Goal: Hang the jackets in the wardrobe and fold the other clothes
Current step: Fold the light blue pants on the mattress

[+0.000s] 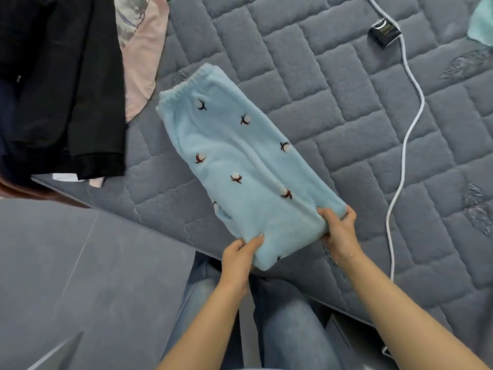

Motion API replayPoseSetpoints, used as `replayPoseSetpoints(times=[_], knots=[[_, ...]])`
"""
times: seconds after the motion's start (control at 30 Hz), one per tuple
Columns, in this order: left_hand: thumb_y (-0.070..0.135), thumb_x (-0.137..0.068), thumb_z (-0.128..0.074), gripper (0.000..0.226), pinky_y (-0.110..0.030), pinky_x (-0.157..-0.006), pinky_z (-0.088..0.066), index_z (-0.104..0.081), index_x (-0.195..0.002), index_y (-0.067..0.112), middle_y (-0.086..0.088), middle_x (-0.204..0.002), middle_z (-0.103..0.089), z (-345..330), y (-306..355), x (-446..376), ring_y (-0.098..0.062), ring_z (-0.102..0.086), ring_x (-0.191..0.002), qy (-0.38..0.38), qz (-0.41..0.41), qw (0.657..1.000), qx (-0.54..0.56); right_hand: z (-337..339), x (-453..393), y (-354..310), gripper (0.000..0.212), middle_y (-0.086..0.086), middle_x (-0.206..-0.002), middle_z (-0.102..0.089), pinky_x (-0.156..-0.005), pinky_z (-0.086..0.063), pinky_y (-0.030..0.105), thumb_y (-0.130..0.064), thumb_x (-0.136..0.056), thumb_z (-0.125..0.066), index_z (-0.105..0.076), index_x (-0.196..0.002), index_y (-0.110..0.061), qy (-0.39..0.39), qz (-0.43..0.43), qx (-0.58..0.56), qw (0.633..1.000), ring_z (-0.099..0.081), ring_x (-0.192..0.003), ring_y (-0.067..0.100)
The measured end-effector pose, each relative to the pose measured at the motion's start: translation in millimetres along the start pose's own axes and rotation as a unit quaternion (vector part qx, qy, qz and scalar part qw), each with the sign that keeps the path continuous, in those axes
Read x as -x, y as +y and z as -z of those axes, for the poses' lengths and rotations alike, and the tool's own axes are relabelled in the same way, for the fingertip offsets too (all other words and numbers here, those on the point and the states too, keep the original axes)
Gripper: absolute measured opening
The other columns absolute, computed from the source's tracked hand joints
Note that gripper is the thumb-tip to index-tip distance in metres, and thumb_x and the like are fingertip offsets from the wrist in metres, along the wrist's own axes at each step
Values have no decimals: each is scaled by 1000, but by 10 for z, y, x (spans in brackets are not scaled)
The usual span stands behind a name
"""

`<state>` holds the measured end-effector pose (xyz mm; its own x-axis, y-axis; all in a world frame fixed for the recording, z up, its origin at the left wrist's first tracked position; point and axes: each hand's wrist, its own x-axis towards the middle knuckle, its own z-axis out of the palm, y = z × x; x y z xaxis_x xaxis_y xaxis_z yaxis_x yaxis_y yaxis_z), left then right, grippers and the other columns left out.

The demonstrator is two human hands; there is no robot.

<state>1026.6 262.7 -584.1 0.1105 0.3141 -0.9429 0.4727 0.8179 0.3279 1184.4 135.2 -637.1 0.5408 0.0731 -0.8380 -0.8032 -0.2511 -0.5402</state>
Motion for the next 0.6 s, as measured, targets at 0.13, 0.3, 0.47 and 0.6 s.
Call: replayPoseSetpoints(times=[0.13, 0.3, 0.47, 0.6], knots=[[15, -86, -72, 18, -29, -73, -60, -72, -102, 7, -3, -99, -76, 266, -31, 402, -16, -73, -86, -53, 54, 997, -31, 283, 550, 183, 56, -4, -116, -54, -59, -54, 33, -17, -88, -67, -37, -132, -32, 0, -11, -4, 1000, -60, -95, 16], [19, -84, -74, 27, -30, -67, -56, -68, -108, 8, -6, -105, -74, 473, 336, 643, -21, -69, -95, -27, 66, 997, -43, 139, 1010, -150, 37, 3, -115, -70, -63, -57, 31, -24, -86, -70, -57, -121, -26, -64, 10, -72, 995, -71, -93, 15], [28, -89, -69, 30, -21, -61, -51, -63, -109, 8, -5, -98, -68, 710, 1135, 563, -12, -63, -76, 6, -82, 995, 54, -639, 1031, -996, 30, 11, -101, -74, -64, -58, 30, -29, -91, -65, -61, -113, -8, -149, 33, -63, 986, -73, -88, 26], [29, -87, -70, 48, -27, -84, -51, -43, -125, 18, -3, -128, -57, 734, 1692, 217, -14, -62, -107, -20, -246, 963, 106, -1556, 683, -1633, 24, 14, -99, -65, -64, -59, 28, -22, -91, -65, -63, -106, -3, -195, 67, 2, 979, -74, -80, 29]])
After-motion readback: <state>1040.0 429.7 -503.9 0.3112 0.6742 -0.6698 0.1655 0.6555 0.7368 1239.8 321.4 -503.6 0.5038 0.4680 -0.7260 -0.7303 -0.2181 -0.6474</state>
